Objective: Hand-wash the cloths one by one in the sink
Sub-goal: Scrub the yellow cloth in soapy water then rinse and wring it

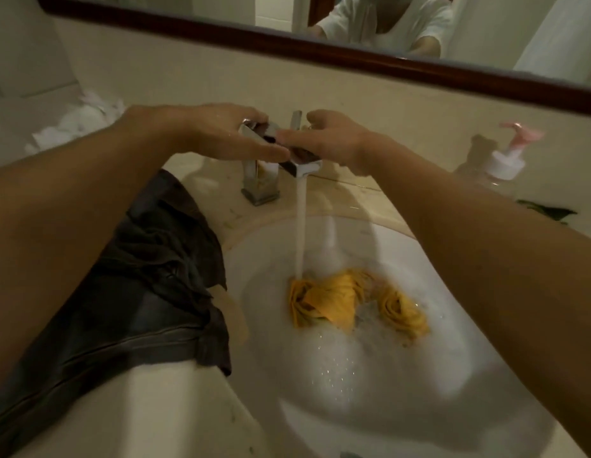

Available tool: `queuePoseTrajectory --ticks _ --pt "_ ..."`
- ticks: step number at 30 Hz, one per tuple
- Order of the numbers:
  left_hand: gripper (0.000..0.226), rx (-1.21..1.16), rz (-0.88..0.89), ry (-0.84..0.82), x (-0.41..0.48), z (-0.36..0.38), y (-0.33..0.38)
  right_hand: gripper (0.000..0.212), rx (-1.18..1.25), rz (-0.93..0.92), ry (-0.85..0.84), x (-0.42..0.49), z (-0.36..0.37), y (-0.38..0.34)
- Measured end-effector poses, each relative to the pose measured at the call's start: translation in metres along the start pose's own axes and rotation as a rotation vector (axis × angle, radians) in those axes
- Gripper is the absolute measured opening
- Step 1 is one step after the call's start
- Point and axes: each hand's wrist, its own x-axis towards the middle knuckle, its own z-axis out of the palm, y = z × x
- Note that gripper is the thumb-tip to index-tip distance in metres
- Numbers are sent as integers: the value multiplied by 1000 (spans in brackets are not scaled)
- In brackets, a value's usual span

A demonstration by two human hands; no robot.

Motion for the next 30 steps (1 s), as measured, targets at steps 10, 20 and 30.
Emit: queuePoseTrajectory --ticks 10,20,30 --pt "113 -80 -4 -80 16 -1 -5 113 97 -93 65 20 5 -4" --pt "110 -83 63 -100 -16 -10 33 106 -88 -83 21 -41 -13 1" --pt "76 322 373 122 -46 82 126 69 -318 79 -20 -154 -31 99"
